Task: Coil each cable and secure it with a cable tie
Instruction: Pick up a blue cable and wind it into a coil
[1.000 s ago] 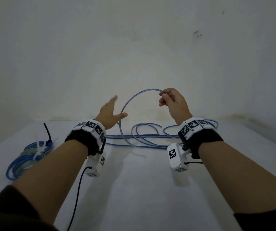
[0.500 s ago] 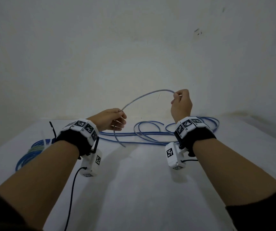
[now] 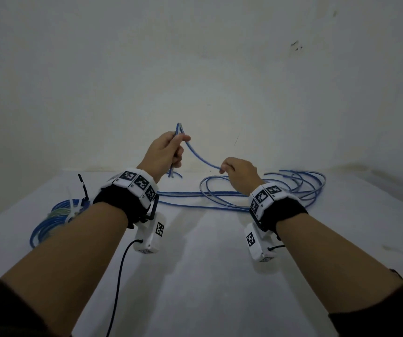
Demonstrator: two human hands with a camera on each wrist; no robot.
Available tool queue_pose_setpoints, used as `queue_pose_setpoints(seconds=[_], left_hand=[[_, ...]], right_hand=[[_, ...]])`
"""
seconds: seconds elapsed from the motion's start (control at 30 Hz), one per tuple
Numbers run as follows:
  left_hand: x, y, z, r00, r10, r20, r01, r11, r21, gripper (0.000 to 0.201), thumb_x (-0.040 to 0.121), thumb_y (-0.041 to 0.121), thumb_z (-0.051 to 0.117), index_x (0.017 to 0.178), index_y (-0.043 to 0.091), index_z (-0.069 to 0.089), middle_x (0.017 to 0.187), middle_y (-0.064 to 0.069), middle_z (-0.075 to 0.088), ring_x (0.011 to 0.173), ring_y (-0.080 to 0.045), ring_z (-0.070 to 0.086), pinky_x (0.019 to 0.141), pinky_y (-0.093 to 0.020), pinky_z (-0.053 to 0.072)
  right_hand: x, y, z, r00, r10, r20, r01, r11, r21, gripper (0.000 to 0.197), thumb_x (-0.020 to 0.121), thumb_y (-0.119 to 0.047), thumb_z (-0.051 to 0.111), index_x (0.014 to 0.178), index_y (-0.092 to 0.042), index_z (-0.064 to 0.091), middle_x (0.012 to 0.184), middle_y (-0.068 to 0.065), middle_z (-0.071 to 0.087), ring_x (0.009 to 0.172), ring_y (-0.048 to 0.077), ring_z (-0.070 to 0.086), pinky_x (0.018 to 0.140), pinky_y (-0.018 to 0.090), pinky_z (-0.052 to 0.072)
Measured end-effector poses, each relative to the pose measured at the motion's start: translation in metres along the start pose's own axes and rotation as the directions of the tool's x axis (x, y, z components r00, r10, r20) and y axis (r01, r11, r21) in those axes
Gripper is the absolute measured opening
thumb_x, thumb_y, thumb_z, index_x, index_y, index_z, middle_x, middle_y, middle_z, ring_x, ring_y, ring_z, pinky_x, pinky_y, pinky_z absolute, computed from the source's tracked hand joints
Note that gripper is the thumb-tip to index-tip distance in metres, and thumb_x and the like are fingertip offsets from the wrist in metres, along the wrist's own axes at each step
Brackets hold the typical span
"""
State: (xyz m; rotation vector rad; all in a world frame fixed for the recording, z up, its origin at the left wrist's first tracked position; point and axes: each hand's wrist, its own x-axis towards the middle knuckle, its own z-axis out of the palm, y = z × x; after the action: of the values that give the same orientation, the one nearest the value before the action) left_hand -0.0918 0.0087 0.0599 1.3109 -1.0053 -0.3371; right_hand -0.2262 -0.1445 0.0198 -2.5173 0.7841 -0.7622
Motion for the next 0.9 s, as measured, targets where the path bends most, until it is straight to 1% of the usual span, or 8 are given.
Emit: queue_pose_setpoints(seconds=[0.13,0.27,0.37,0.47,0.6,0.67,0.8,0.9], left_hand=[[0.003,-0.004,0.002,0.997,-0.074,0.022,0.075,0.996,-0.038,0.022,0.099,0.001,0.035,0.114,0.001,0.05,0.077,-0.002,0.051,0.06,-0.007,0.047,0.054,-0.017,0.041],[-0.002,-0.009,0.0,1.0,-0.017,0.002,0.017,0.995,0.098,0.024,0.101,0.013,0.034,0.107,0.004,0.056,0.067,-0.005,0.057,0.046,-0.004,0.052,0.049,-0.017,0.046],[0.0,-0.016,-0.005,0.998,0.031,-0.057,-0.015,0.968,0.25,0.033,0.1,0.025,0.039,0.094,0.007,0.067,0.057,0.0,0.051,0.044,-0.004,0.044,0.047,-0.015,0.037],[0.002,-0.021,-0.005,0.998,-0.066,-0.004,0.065,0.975,0.212,0.026,0.099,0.011,0.038,0.111,0.003,0.059,0.071,0.0,0.054,0.057,-0.008,0.042,0.056,-0.017,0.036],[-0.001,-0.028,-0.003,0.998,-0.047,0.049,0.035,0.976,0.215,0.022,0.099,0.005,0.036,0.112,0.003,0.053,0.084,-0.005,0.066,0.064,-0.008,0.06,0.063,-0.017,0.054],[-0.001,-0.032,-0.003,0.998,-0.038,0.051,0.023,0.961,0.275,0.022,0.1,0.01,0.037,0.106,0.004,0.058,0.079,-0.005,0.068,0.06,-0.005,0.064,0.064,-0.019,0.056],[-0.005,-0.032,0.003,0.991,-0.019,0.134,-0.045,0.886,0.461,0.024,0.098,0.017,0.043,0.089,0.011,0.065,0.067,-0.002,0.069,0.061,-0.009,0.066,0.067,-0.023,0.055],[-0.008,-0.03,0.009,0.978,-0.054,0.202,-0.061,0.85,0.523,0.034,0.098,0.027,0.044,0.075,0.013,0.064,0.053,0.0,0.064,0.048,-0.01,0.061,0.054,-0.018,0.051]], right_hand=[[-0.008,-0.003,0.002,0.99,-0.109,0.093,0.115,0.991,-0.062,0.023,0.098,-0.022,0.043,0.097,-0.014,0.064,0.066,-0.013,0.047,0.076,0.019,0.048,0.088,0.036,0.029],[-0.015,-0.002,0.002,0.97,-0.222,0.097,0.216,0.973,0.076,0.017,0.096,-0.02,0.048,0.105,-0.012,0.06,0.058,-0.008,0.043,0.055,0.008,0.039,0.066,0.027,0.032],[-0.013,-0.003,0.002,0.95,-0.281,0.135,0.28,0.96,0.028,0.021,0.096,-0.016,0.048,0.107,-0.01,0.065,0.076,0.0,0.051,0.071,0.013,0.046,0.068,0.025,0.035],[-0.01,-0.003,0.005,0.921,-0.333,0.204,0.34,0.94,-0.001,0.024,0.096,-0.01,0.048,0.11,-0.007,0.068,0.095,0.011,0.054,0.091,0.021,0.052,0.08,0.023,0.036],[-0.013,-0.008,0.005,0.9,-0.381,0.212,0.374,0.925,0.073,0.03,0.096,-0.004,0.044,0.116,-0.014,0.064,0.08,-0.017,0.044,0.076,-0.004,0.044,0.072,0.008,0.031],[-0.013,-0.011,0.005,0.898,-0.375,0.23,0.364,0.927,0.091,0.029,0.096,-0.005,0.044,0.111,-0.015,0.066,0.079,-0.017,0.042,0.075,-0.004,0.043,0.077,0.015,0.032],[-0.009,-0.013,0.007,0.91,-0.386,0.154,0.366,0.92,0.141,0.024,0.093,-0.005,0.048,0.098,-0.015,0.068,0.089,-0.006,0.054,0.089,0.011,0.05,0.094,0.044,0.039],[-0.007,-0.016,0.008,0.913,-0.391,0.119,0.364,0.91,0.201,0.027,0.091,-0.003,0.045,0.089,-0.022,0.064,0.085,-0.008,0.06,0.087,0.016,0.056,0.093,0.049,0.041]])
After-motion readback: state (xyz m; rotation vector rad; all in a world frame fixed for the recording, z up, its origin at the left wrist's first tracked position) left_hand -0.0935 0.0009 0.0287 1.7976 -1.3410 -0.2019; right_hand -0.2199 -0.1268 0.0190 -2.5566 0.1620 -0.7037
